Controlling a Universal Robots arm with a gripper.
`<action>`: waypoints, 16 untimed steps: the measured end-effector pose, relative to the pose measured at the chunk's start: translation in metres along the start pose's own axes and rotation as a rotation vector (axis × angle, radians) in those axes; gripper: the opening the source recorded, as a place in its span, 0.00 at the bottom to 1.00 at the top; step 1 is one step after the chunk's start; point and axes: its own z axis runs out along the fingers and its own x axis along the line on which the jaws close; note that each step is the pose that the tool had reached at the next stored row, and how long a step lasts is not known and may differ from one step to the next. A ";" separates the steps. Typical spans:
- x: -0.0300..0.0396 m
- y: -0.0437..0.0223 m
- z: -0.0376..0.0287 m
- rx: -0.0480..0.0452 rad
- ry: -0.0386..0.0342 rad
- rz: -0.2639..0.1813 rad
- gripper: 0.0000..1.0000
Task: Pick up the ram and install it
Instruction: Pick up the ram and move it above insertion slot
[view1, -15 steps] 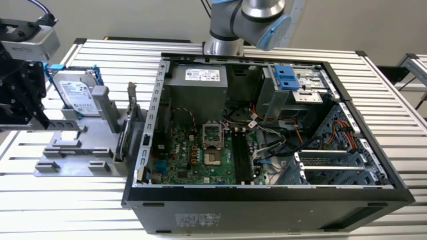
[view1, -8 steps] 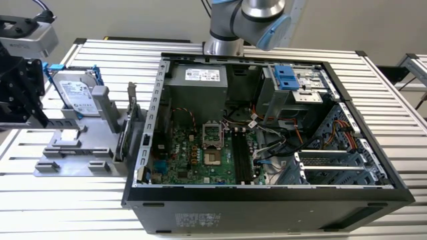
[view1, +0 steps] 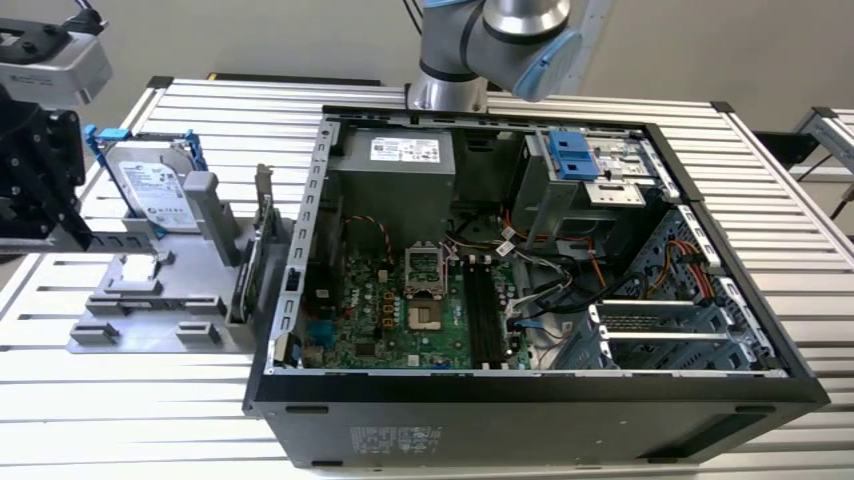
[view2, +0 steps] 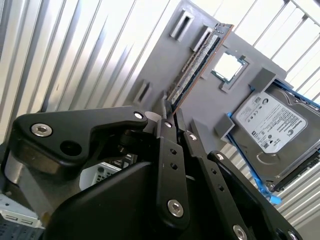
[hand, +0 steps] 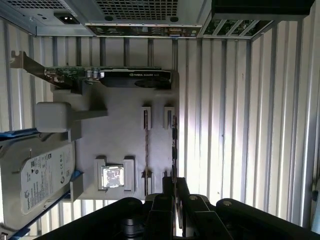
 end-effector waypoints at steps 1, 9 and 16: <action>0.0000 0.0000 -0.0009 0.0001 0.0000 0.000 0.00; 0.0000 -0.0001 -0.0080 0.0001 -0.0001 0.000 0.00; 0.0001 -0.0002 -0.0144 0.0001 -0.0001 0.000 0.00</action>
